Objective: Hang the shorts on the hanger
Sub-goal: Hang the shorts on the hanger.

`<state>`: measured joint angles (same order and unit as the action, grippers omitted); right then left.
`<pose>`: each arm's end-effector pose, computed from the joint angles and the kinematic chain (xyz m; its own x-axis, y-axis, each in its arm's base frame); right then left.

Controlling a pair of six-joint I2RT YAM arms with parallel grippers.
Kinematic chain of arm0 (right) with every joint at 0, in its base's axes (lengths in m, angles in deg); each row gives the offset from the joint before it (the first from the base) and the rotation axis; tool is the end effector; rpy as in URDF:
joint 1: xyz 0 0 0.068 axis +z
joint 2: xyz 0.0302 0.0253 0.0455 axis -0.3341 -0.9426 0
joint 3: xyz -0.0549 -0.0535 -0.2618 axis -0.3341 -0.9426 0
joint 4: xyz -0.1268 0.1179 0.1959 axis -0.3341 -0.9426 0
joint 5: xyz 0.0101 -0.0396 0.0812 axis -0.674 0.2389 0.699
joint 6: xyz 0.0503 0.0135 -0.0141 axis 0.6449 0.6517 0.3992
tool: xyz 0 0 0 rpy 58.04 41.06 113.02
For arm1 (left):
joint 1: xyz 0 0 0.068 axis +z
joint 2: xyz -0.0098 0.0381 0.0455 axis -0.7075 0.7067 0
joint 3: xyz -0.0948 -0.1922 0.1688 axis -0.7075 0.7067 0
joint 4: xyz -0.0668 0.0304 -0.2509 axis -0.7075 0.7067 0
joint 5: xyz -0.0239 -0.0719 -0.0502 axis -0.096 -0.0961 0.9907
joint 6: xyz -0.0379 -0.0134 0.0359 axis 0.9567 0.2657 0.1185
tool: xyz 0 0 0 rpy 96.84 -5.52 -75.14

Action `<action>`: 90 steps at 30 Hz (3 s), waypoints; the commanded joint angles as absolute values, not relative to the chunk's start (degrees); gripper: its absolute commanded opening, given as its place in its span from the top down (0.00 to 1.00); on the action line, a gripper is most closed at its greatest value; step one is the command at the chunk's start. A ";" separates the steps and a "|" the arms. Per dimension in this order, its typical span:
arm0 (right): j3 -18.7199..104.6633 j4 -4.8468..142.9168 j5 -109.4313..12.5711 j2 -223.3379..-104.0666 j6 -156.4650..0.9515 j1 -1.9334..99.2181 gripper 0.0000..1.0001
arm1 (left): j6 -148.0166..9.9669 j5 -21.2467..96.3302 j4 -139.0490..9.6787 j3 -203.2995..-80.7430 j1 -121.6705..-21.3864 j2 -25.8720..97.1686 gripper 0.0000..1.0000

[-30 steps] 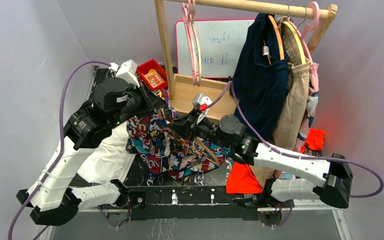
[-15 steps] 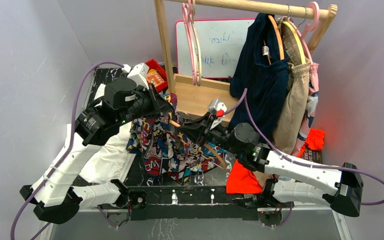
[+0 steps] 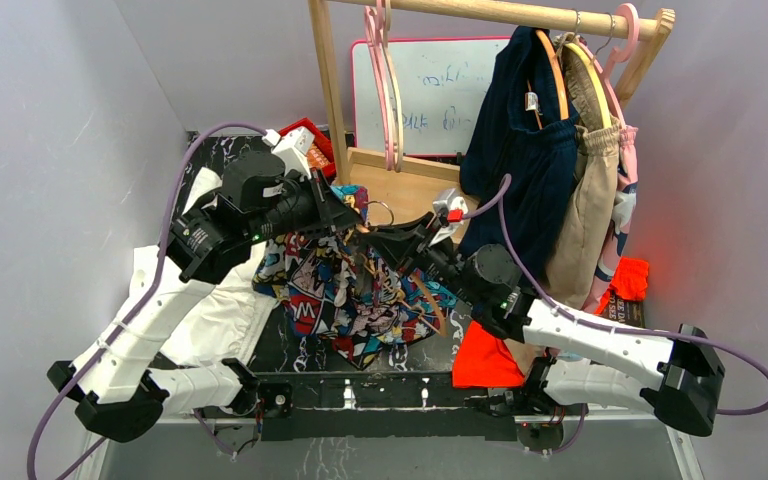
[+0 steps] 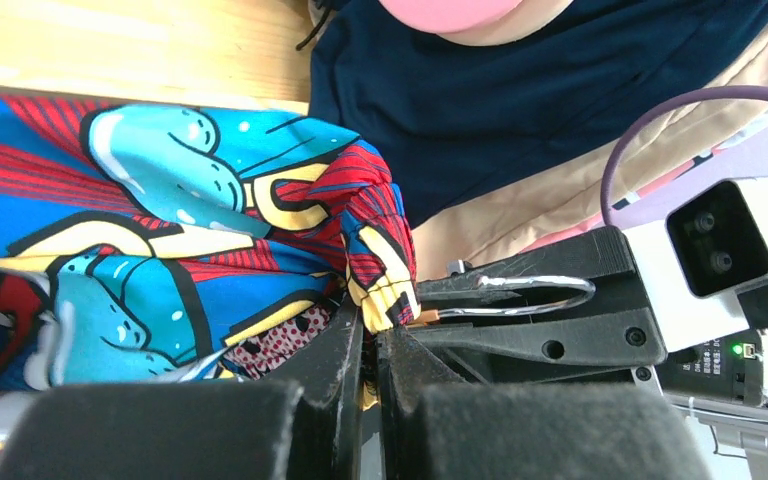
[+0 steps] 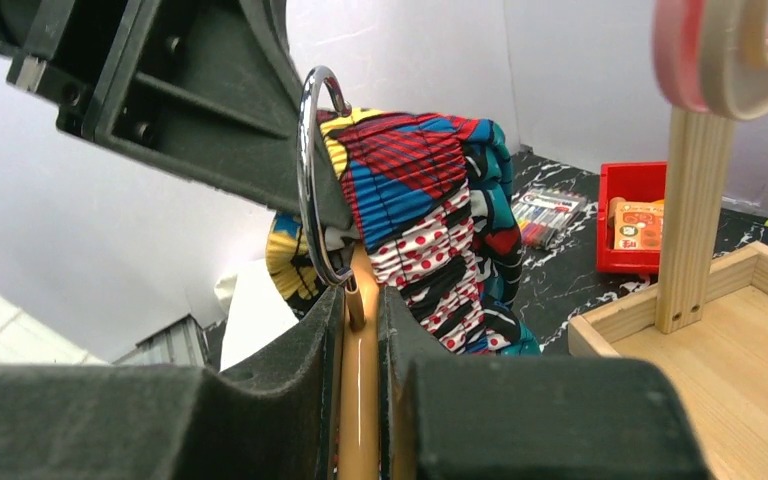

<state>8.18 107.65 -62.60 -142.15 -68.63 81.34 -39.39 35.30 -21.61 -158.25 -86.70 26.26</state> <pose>0.1172 0.2102 0.3555 -0.0763 0.4354 -0.8970 -0.8363 0.4619 0.2954 0.1618 -0.1491 0.4686 -0.6637 -0.2865 -0.6910 0.3963 0.6488 -0.6496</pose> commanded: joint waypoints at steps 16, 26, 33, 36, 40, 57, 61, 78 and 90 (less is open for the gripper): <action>6.62 127.75 -60.53 -142.92 -62.28 78.26 1.00 | -37.41 41.27 -27.09 -154.57 -86.51 27.06 0.51; 4.60 132.08 -59.52 -141.39 -60.32 77.63 1.00 | -37.71 40.34 -27.07 -152.45 -86.49 23.34 0.32; 4.02 132.27 -59.66 -139.37 -60.36 77.56 1.00 | -38.70 37.49 -25.28 -151.12 -86.51 19.83 0.23; 3.91 132.37 -59.48 -138.56 -60.18 77.56 1.00 | -39.13 36.94 -24.78 -151.73 -86.46 19.29 0.22; 3.99 131.77 -59.06 -136.96 -60.35 77.56 1.00 | -40.17 35.77 -24.10 -153.23 -86.51 18.31 0.20; 2.86 108.52 -53.61 -115.84 -66.40 77.57 1.00 | -59.15 29.63 -32.36 -149.88 -86.51 1.78 0.07; 7.67 96.36 -49.37 -111.20 -68.89 77.61 1.00 | -69.04 33.67 -37.65 -148.57 -86.51 -1.25 0.07; 11.37 80.27 -42.56 -106.18 -70.19 77.60 1.00 | -77.38 69.13 -42.41 -151.23 -86.52 10.96 0.20; 11.73 81.57 -39.76 -108.52 -69.39 77.61 1.00 | -79.09 73.49 -40.80 -146.33 -86.51 10.66 0.26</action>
<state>9.20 74.32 -41.50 -107.70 -69.79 77.69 -78.08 69.55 -40.08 -147.24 -86.50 10.63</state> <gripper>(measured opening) 0.216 0.748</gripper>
